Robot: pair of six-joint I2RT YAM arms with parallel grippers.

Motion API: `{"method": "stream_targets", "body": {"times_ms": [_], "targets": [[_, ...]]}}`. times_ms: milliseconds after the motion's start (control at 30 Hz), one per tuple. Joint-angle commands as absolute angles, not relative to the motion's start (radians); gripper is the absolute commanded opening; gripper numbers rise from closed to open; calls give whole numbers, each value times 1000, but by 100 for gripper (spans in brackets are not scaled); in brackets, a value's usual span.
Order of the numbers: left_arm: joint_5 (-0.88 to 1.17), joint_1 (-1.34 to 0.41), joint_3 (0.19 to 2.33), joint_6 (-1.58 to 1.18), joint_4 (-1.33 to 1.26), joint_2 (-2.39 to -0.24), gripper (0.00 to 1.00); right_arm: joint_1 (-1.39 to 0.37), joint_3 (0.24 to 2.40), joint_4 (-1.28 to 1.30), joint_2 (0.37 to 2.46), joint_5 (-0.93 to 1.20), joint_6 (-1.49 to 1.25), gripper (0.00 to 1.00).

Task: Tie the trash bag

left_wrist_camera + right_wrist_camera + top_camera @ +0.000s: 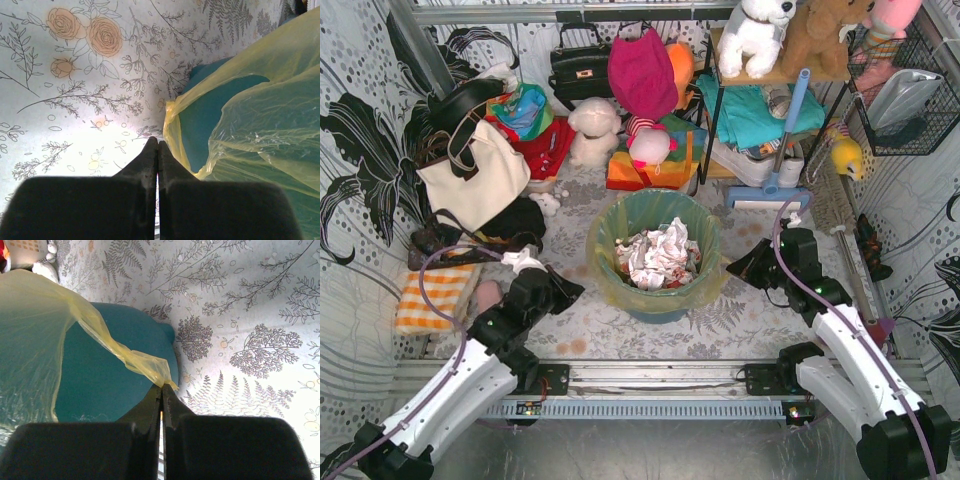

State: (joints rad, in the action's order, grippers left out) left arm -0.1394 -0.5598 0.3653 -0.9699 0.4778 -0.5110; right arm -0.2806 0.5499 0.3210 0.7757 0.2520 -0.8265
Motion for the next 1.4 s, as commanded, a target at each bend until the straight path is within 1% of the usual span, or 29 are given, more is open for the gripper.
{"method": "stream_targets", "body": {"times_ms": [0,67,133,233,300,533,967,1233,1367], "targets": [[-112,-555,366,-993,440,-495,5,-276,525,295,764,248,-847,0],[-42,-556,321,-1007,341,-517,21,-276,514,282,766,251,-852,0],[11,-556,276,-1034,242,-562,34,-277,511,275,768,255,-855,0],[50,-556,232,-1056,121,-646,45,-277,510,268,773,259,-856,0],[73,-555,198,-1058,33,-686,49,-278,512,266,777,262,-858,0],[123,-554,158,-1049,-175,-807,51,-277,522,270,784,262,-851,0],[119,-554,105,-1056,-346,-893,52,-277,522,260,795,268,-854,0],[167,-554,61,-1039,-538,-989,51,-277,510,250,795,277,-857,0],[172,-555,53,-1041,-585,-1028,46,-277,501,246,792,282,-860,0]]}}
